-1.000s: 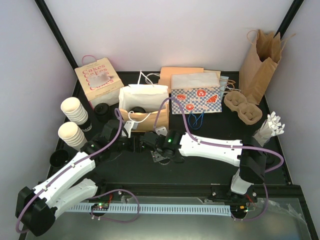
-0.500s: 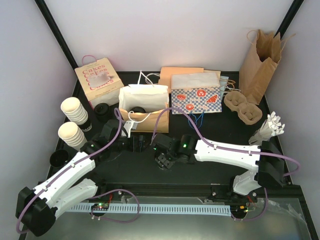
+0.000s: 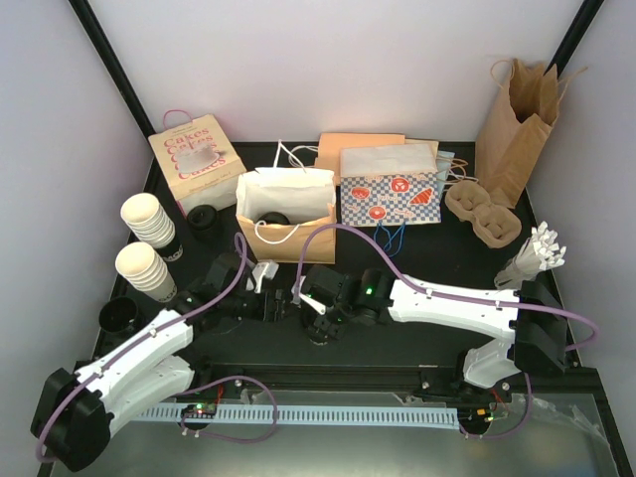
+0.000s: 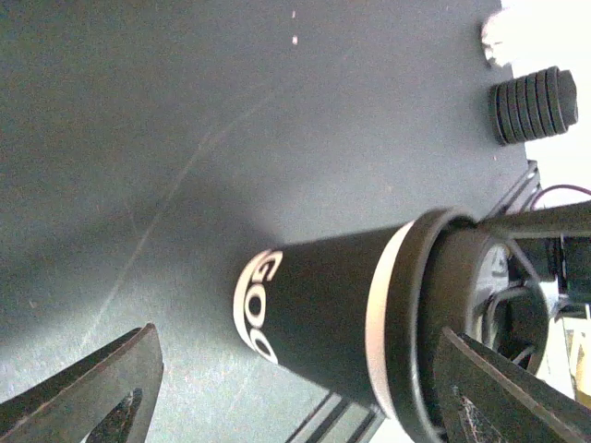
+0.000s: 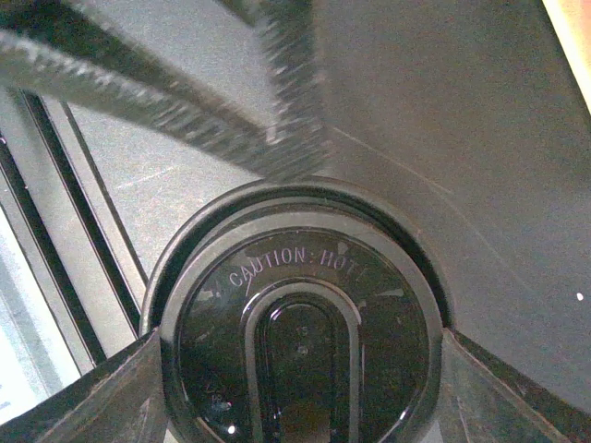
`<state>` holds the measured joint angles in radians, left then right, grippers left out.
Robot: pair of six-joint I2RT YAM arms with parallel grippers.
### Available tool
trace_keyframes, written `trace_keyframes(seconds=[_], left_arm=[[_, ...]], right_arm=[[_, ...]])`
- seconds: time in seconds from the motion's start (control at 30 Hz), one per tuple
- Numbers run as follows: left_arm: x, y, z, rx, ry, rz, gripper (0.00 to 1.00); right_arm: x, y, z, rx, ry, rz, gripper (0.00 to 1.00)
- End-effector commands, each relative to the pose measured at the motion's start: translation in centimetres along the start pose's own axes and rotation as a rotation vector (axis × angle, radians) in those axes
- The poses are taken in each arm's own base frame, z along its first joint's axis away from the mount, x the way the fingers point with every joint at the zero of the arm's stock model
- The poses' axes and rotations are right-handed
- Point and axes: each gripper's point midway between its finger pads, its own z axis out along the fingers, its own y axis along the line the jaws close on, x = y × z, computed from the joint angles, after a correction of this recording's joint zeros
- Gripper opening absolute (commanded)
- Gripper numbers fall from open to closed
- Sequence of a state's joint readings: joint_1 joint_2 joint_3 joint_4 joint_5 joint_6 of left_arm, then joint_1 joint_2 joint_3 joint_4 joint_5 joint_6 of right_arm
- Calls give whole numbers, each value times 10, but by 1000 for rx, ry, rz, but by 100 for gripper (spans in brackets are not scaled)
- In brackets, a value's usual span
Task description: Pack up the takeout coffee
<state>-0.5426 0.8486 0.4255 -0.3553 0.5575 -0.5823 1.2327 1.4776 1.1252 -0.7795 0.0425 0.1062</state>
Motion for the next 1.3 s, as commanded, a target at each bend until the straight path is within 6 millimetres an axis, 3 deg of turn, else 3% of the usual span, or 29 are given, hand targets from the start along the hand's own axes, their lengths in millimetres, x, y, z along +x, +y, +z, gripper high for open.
trace_keyframes(seconds=[0.0, 0.17, 0.6, 1.1, 1.27], left_arm=[[7, -16, -5, 108, 8, -48, 81], [13, -18, -9, 127, 3, -67, 72], [18, -10, 2, 138, 26, -96, 65], [16, -2, 15, 110, 59, -117, 64], [22, 14, 23, 50, 85, -155, 63]], right_arm=[[10, -3, 10, 3, 25, -7, 69], [11, -4, 11, 4, 20, -2, 69], [15, 0, 13, -18, 44, -17, 69], [22, 7, 22, -56, 103, -46, 68], [25, 9, 26, -69, 121, -52, 68]])
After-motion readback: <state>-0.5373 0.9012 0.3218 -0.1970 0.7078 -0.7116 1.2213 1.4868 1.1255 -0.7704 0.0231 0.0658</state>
